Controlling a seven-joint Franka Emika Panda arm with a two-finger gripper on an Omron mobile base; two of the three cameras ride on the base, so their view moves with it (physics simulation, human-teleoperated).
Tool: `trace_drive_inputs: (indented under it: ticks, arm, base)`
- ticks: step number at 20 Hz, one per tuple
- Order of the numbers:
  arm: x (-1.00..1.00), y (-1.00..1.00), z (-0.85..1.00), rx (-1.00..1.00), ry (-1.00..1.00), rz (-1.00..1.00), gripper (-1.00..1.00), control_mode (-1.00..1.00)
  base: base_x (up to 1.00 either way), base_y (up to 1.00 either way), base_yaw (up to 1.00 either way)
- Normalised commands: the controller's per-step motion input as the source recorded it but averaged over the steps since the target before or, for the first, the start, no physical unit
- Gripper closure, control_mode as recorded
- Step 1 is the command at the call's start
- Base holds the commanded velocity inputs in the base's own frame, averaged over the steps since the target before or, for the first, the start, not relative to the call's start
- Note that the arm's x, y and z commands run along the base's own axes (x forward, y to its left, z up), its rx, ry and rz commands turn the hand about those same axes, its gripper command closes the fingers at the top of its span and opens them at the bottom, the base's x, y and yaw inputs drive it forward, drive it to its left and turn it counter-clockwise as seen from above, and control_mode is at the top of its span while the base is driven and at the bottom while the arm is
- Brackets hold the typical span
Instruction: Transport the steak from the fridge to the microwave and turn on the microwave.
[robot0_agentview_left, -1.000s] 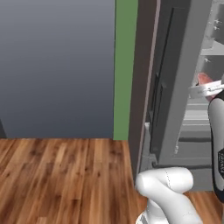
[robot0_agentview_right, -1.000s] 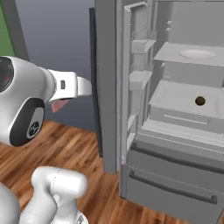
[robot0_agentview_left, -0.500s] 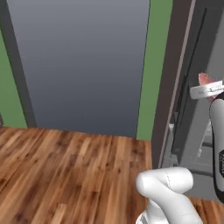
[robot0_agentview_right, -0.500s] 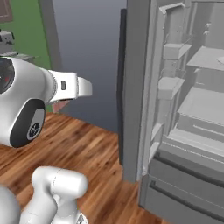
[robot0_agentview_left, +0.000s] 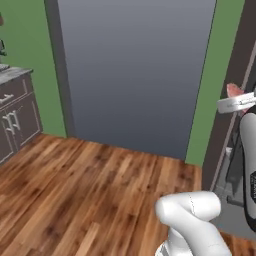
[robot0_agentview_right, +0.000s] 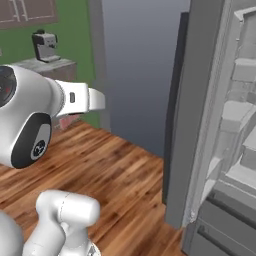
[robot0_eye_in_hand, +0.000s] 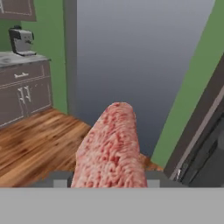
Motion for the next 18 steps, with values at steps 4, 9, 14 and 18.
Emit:
trace_drive_inputs:
  ticks: [4, 9, 14, 18]
  arm:
    - [0.0, 0.0, 0.0, 0.0, 0.0, 0.0, 1.0, 1.0]
    - [0.0, 0.0, 0.0, 0.0, 0.0, 0.0, 1.0, 1.0]
    - [0.0, 0.0, 0.0, 0.0, 0.0, 0.0, 1.0, 1.0]
    - [0.0, 0.0, 0.0, 0.0, 0.0, 0.0, 1.0, 1.0]
  base:
    - [0.04, 0.4, 0.34]
    - [0.31, 0.38, 0.28]
    - [0.44, 0.44, 0.26]
    - [0.6, 0.52, 0.2]
